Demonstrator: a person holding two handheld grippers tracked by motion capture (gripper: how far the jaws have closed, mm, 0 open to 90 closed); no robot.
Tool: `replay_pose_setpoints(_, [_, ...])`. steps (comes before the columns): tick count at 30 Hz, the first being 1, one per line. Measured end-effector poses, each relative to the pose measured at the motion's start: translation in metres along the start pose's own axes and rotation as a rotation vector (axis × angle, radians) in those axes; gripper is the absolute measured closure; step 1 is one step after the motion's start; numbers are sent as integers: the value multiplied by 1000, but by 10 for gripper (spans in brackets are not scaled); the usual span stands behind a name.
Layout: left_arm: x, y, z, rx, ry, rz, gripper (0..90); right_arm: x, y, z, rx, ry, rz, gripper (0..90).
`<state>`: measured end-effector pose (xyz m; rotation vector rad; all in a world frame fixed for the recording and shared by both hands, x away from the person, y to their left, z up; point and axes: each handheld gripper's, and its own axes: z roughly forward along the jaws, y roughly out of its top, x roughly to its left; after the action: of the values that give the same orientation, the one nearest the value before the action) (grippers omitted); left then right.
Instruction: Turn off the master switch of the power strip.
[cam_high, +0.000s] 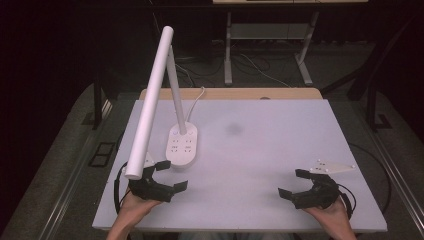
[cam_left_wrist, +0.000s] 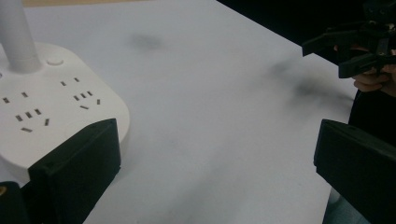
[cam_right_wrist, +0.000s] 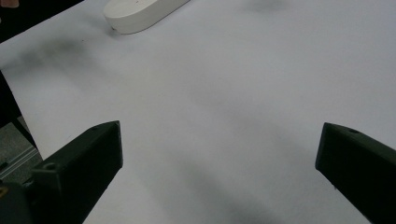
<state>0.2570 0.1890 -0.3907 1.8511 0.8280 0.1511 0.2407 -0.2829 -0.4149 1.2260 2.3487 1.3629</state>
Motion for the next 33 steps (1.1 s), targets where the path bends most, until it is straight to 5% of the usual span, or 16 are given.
replay_pose_setpoints(33, [39,34,-5,36,57,-15,1,-2,-1,0,10,-12,-4,0])
